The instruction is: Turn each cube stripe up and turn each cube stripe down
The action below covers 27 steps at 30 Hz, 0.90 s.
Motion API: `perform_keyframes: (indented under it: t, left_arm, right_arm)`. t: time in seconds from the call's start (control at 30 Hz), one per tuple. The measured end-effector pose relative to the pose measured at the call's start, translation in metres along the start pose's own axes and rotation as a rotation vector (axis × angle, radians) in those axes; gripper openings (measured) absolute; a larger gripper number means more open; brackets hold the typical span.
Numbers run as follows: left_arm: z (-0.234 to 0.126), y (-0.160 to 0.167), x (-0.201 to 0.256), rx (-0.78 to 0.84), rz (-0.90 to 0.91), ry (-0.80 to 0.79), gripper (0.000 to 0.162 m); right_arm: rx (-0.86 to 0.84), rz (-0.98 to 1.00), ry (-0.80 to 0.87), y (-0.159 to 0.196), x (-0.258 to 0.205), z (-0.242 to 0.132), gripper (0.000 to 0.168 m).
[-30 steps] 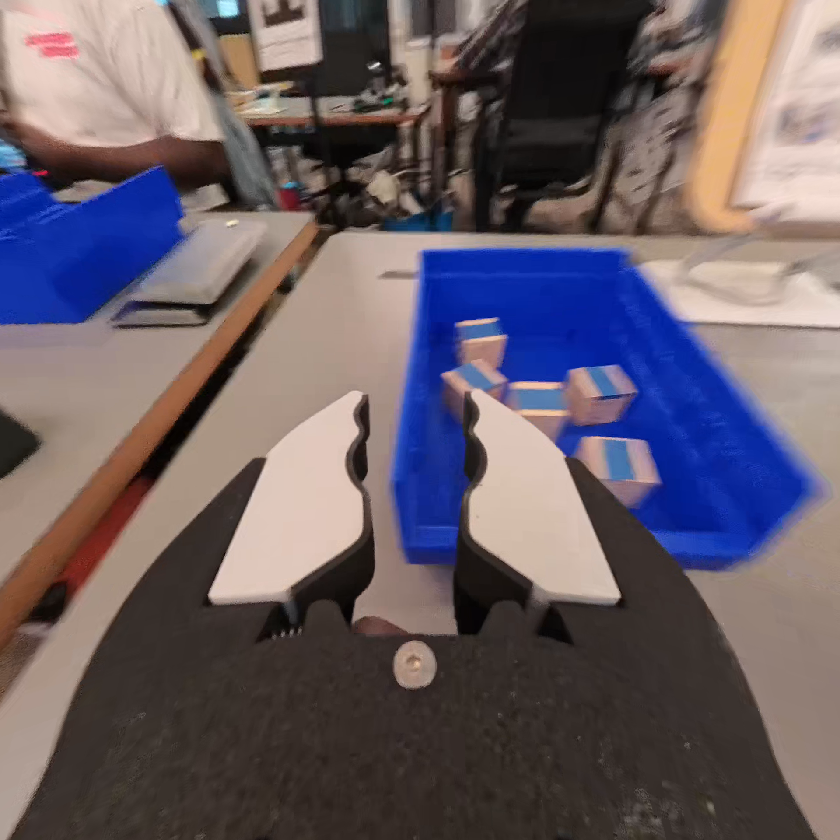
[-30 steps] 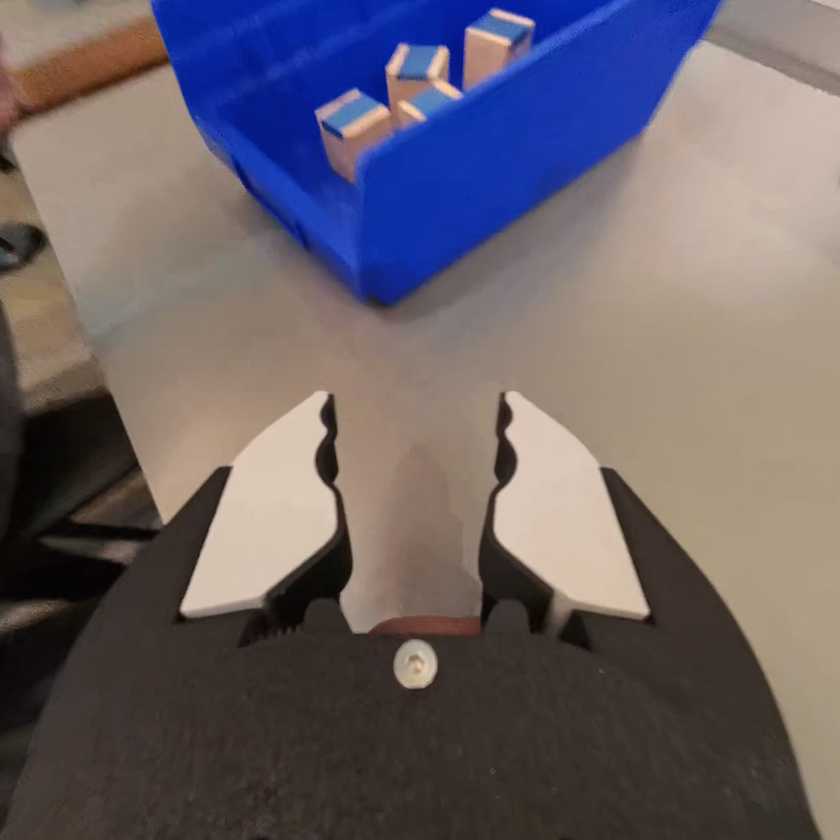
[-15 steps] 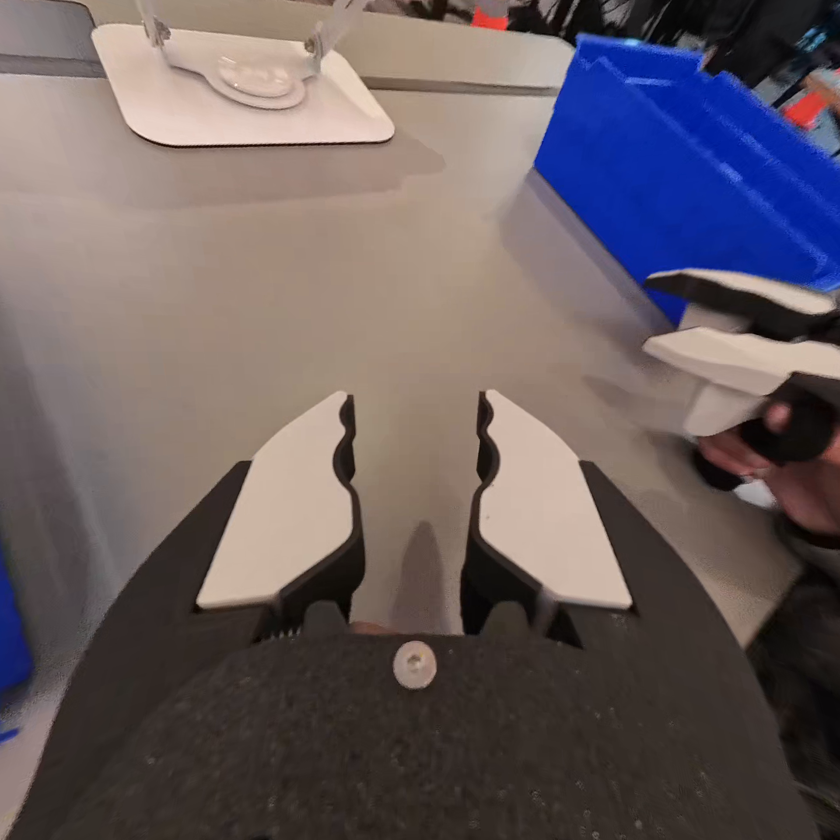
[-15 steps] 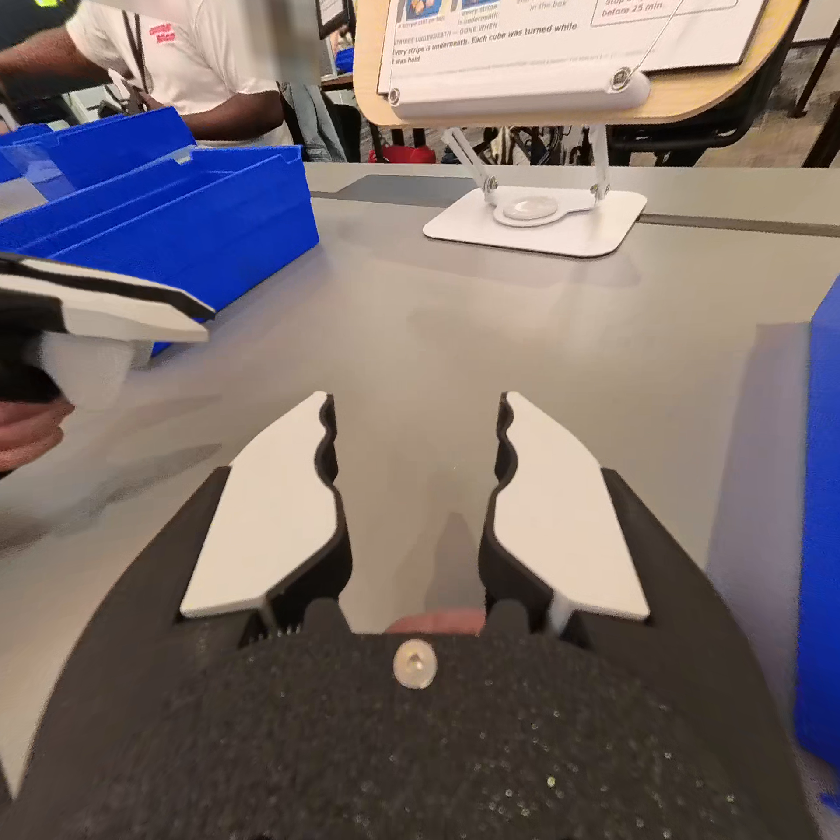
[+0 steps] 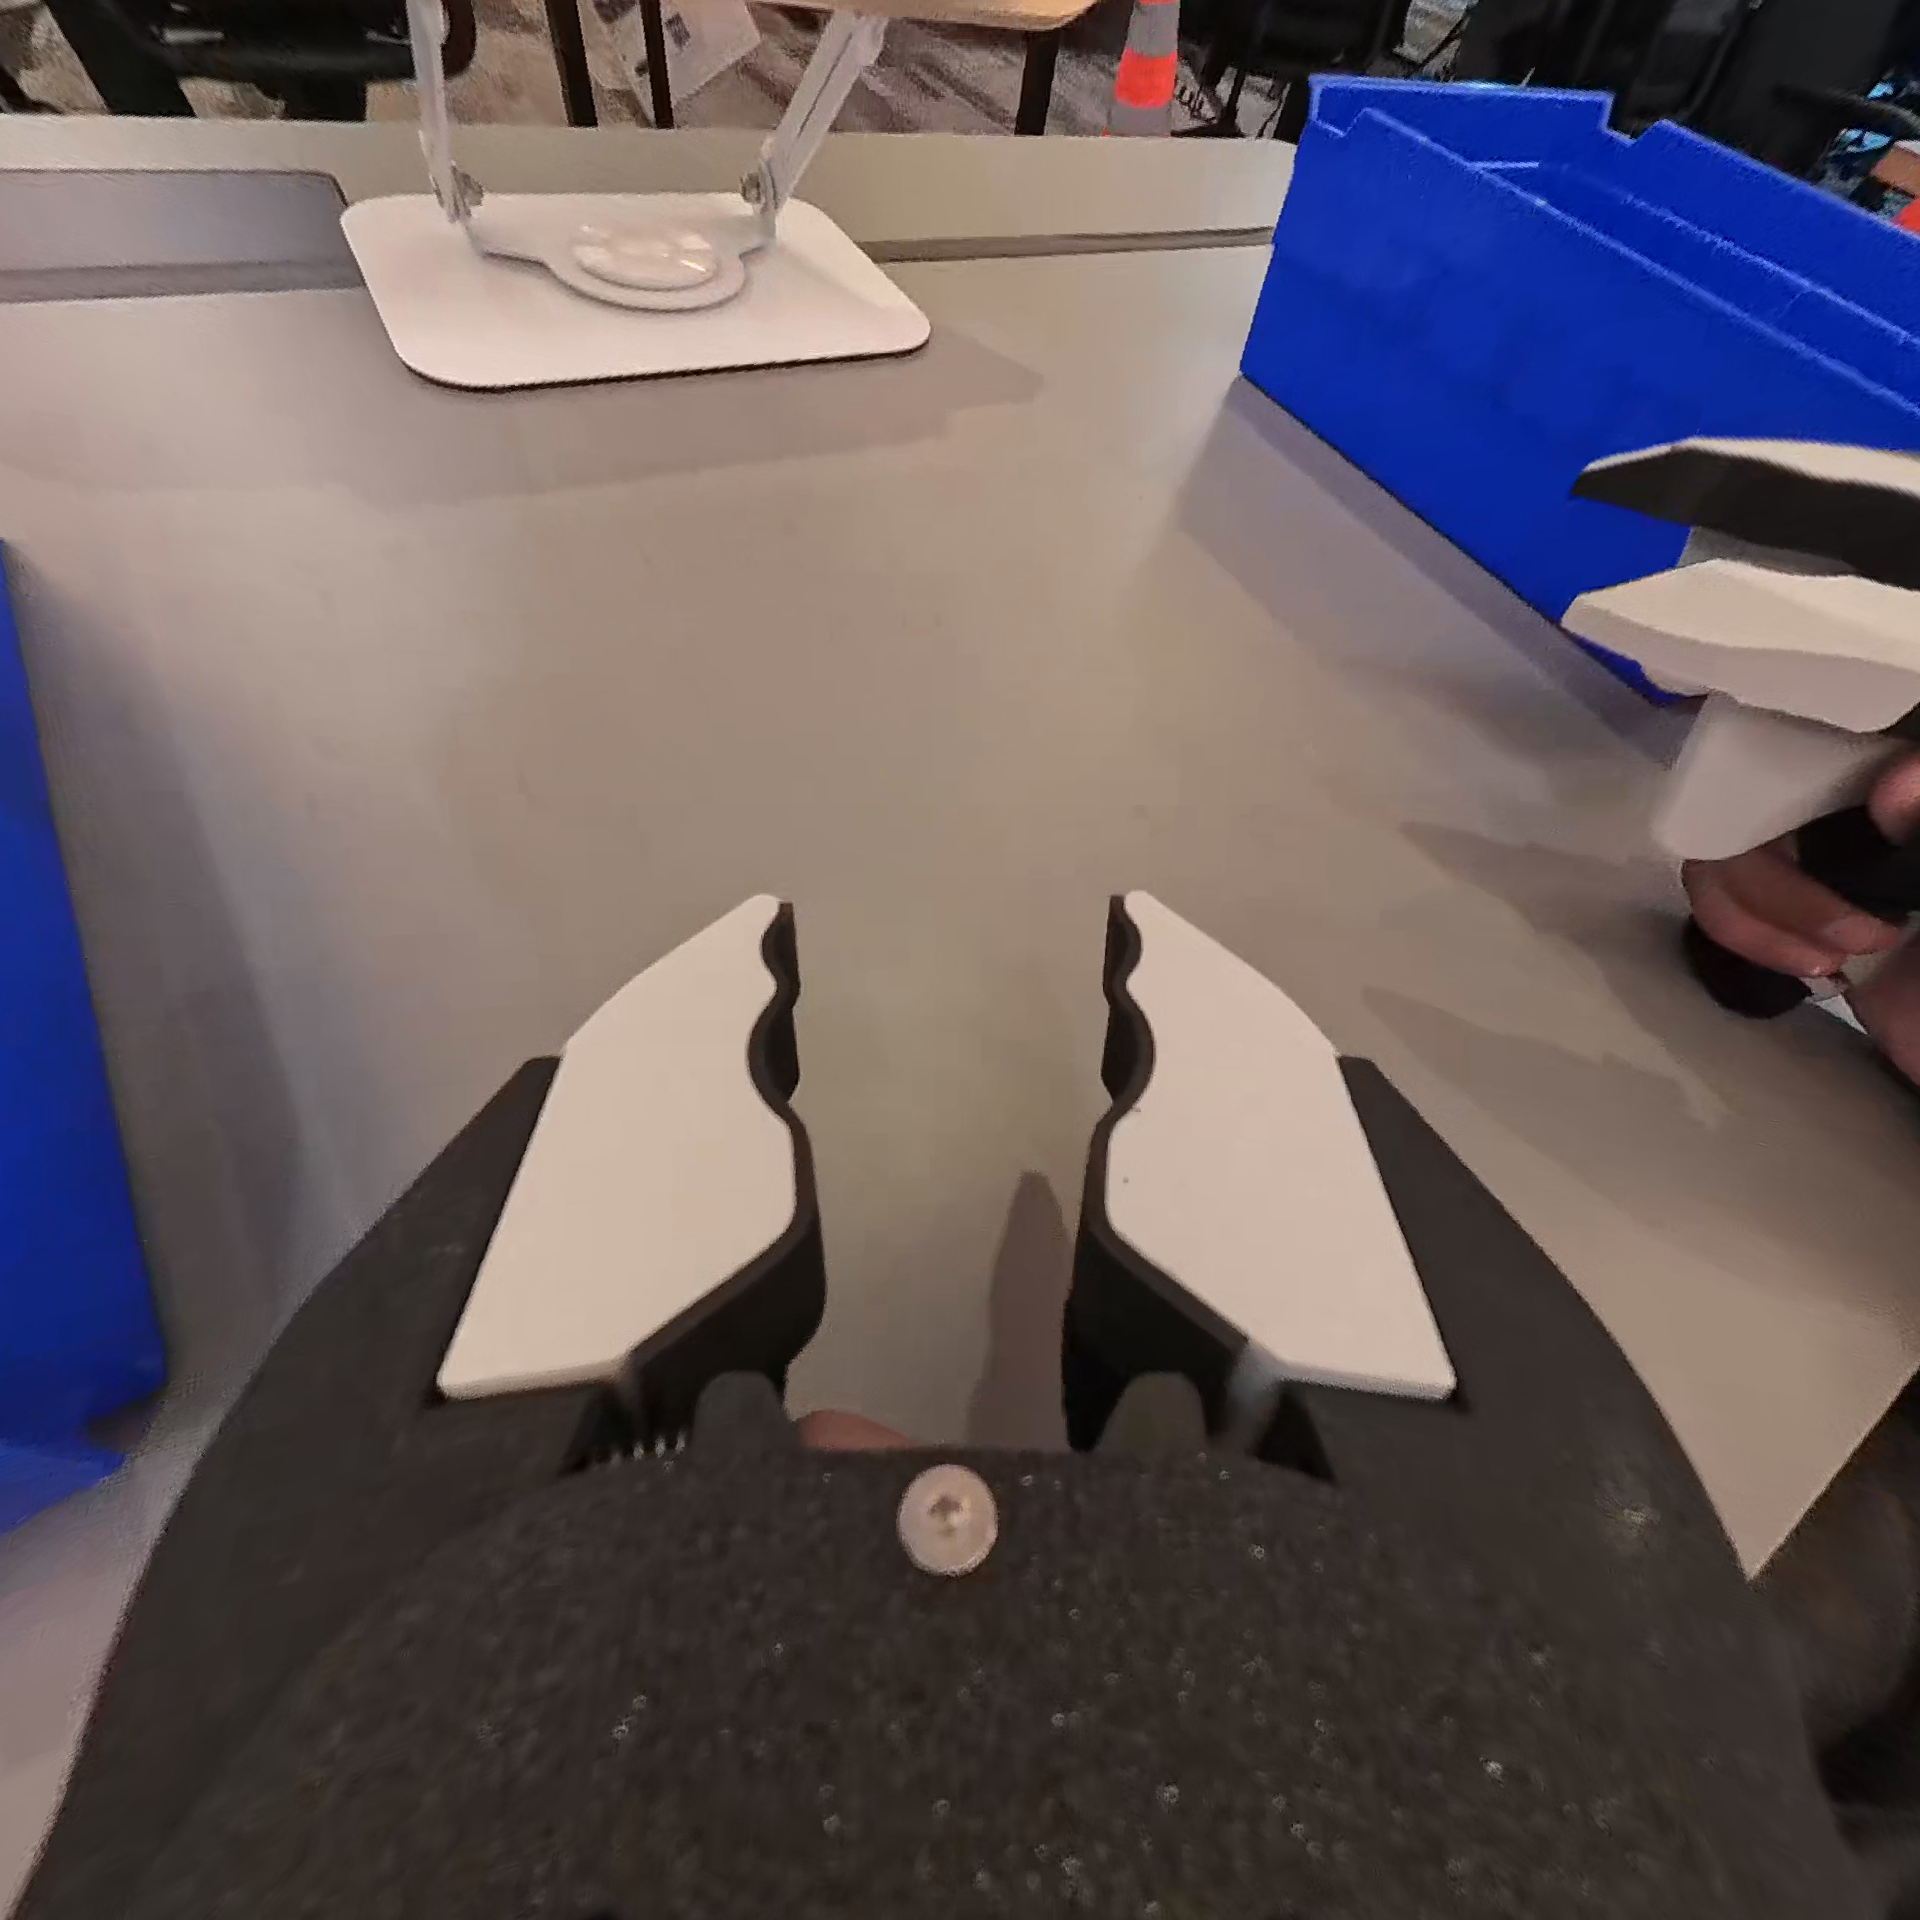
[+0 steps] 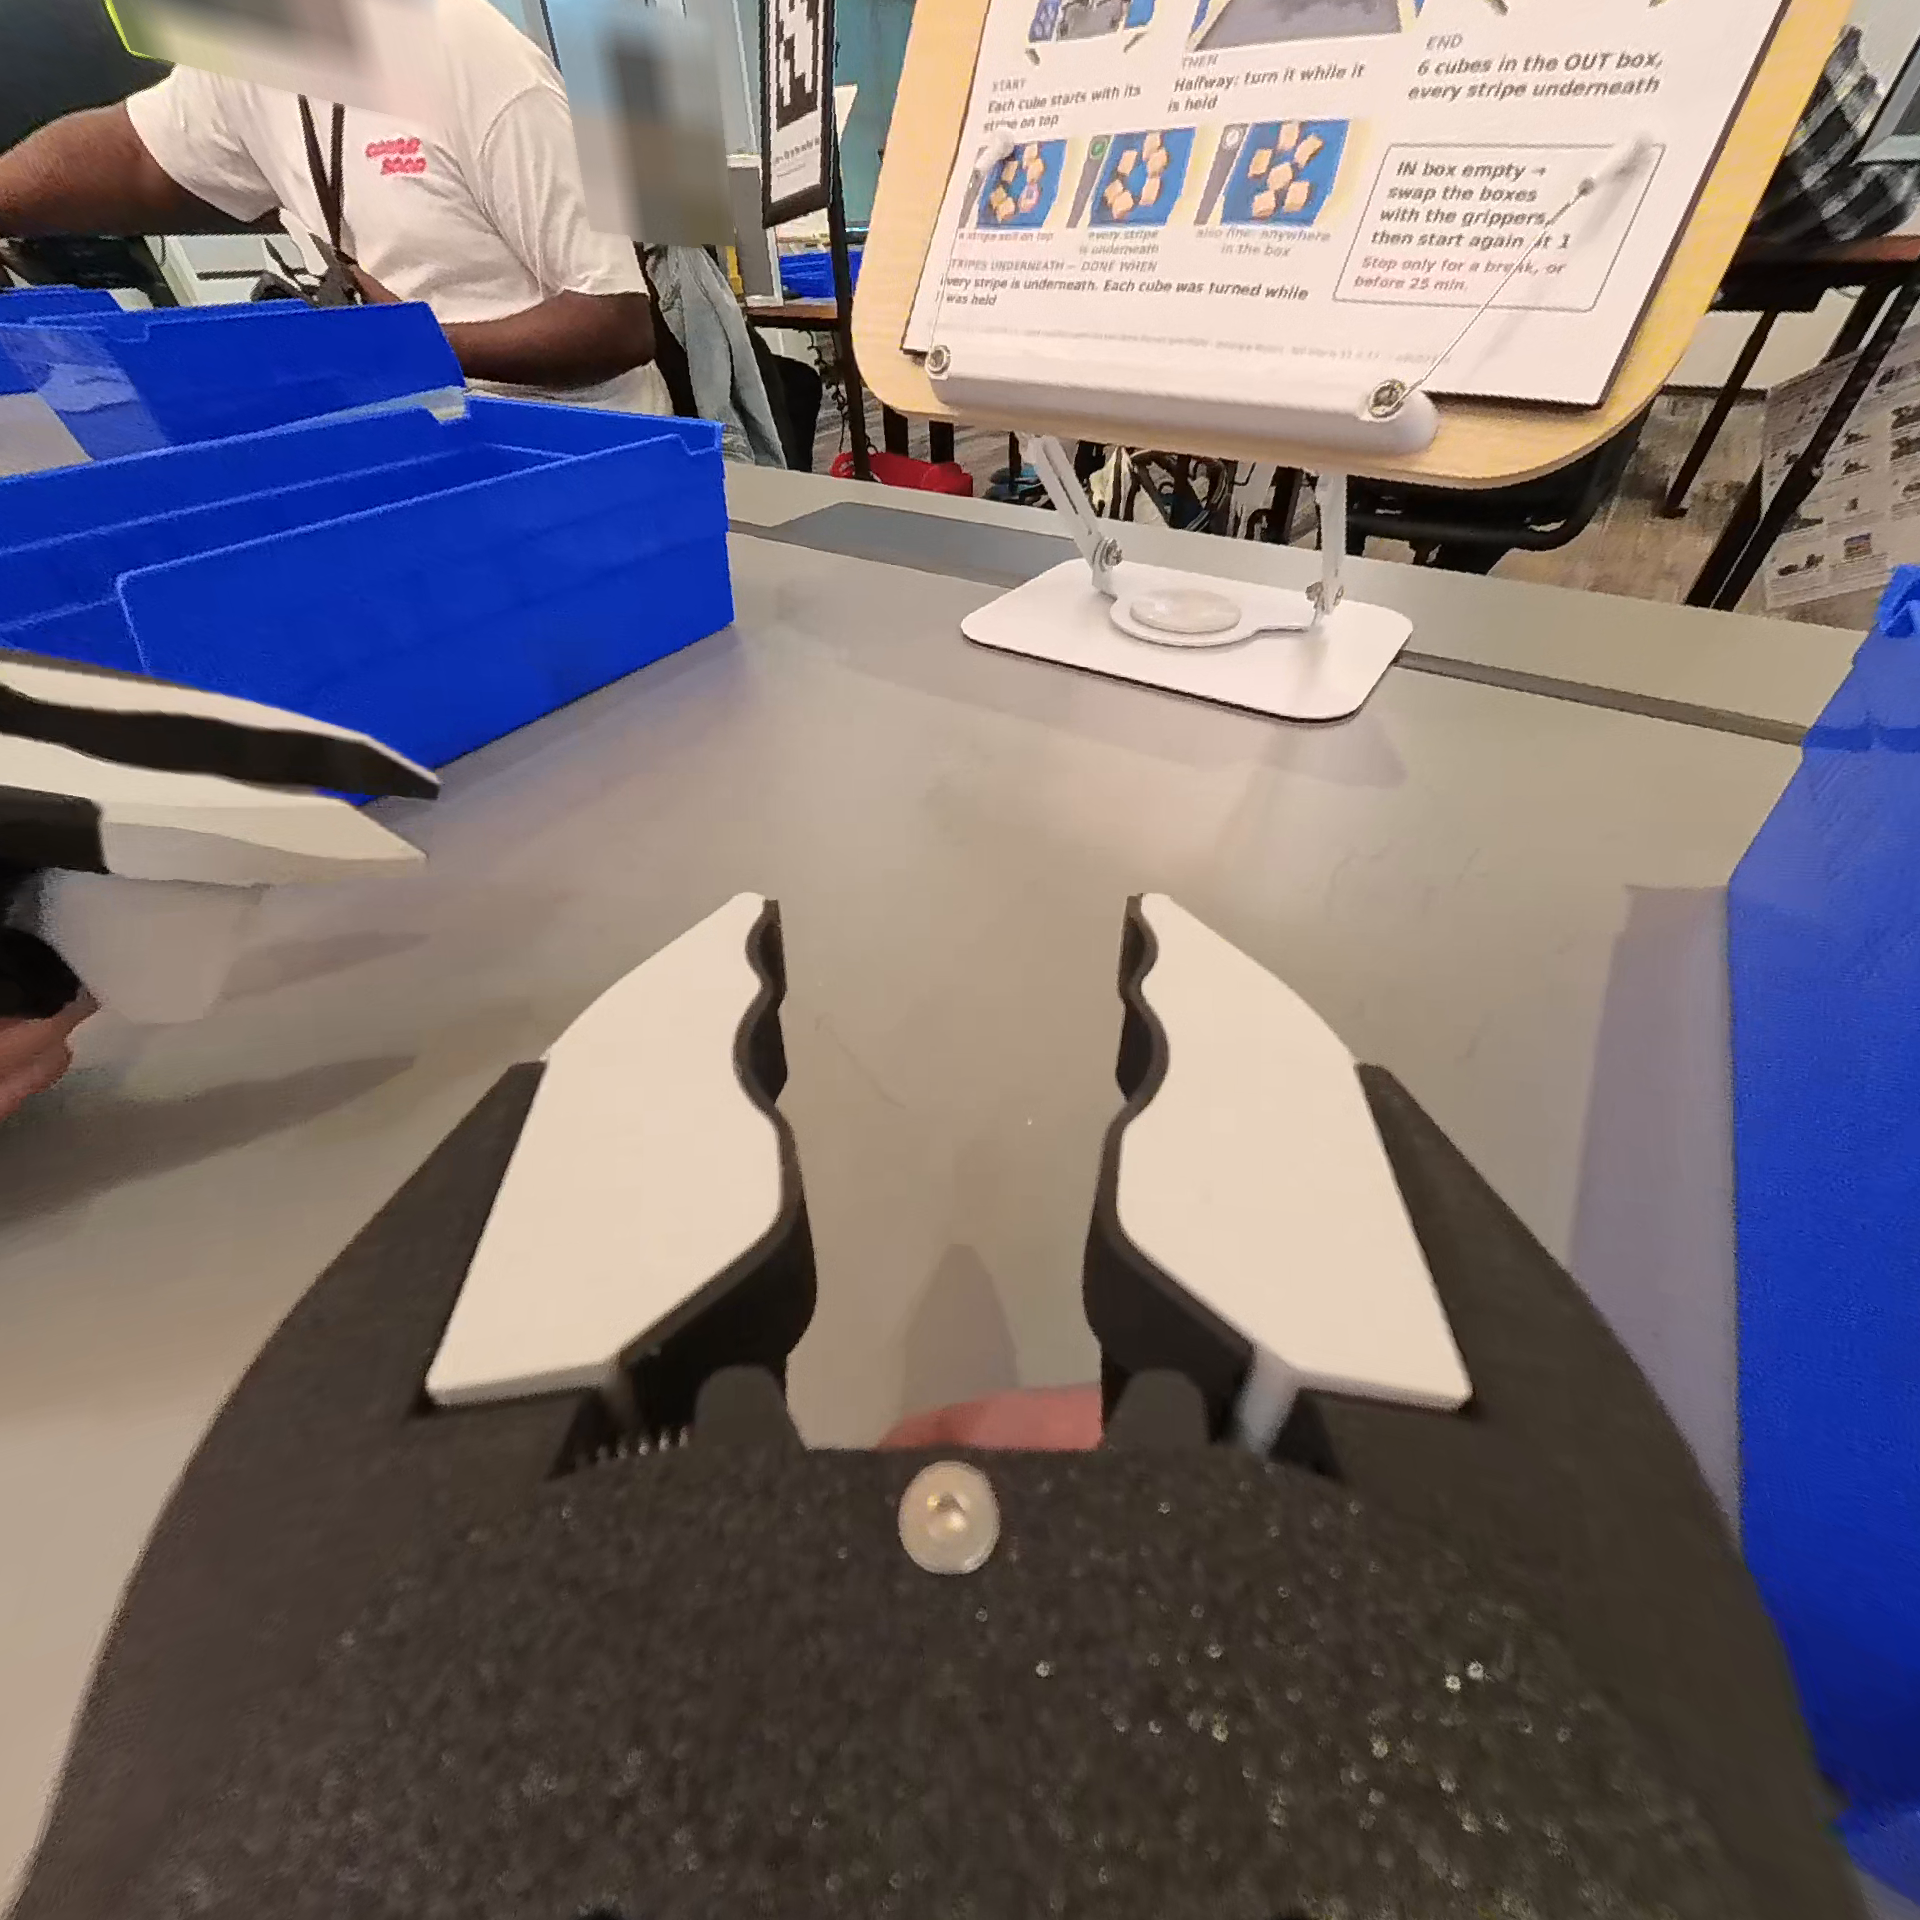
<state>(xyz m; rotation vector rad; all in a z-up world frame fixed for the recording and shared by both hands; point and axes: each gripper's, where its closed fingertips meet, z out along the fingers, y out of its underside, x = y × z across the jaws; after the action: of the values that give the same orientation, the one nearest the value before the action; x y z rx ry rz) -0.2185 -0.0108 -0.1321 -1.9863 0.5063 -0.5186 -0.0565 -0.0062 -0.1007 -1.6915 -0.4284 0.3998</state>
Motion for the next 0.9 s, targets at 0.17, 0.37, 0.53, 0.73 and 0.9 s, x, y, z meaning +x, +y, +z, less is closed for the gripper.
perform_keyframes:
  t: [0.17, 0.37, 0.53, 0.73, 0.9]
  left_arm:
    - [0.001, 0.002, 0.004, -0.01, -0.01, 0.021, 0.055]
    - [-0.004, -0.001, 0.021, -0.025, 0.03, 0.065, 0.056]
    - [-0.064, -0.057, 0.002, -0.007, 0.191, 0.063, 0.055]
    - [-0.126, -0.069, -0.08, -0.345, 0.538, 0.143, 0.055]
    - [-0.104, -0.048, -0.145, -0.618, 0.757, 0.159, 0.05]
  right_arm:
    - [0.023, -0.026, 0.011, -0.002, -0.002, -0.005, 0.062]
    - [0.008, -0.047, 0.011, 0.0, -0.004, -0.004, 0.062]
    - [0.011, -0.043, 0.009, -0.001, -0.004, -0.005, 0.061]
    - [-0.013, -0.064, -0.015, 0.002, -0.01, -0.002, 0.061]
    - [-0.02, -0.067, -0.021, 0.003, -0.011, -0.001, 0.061]
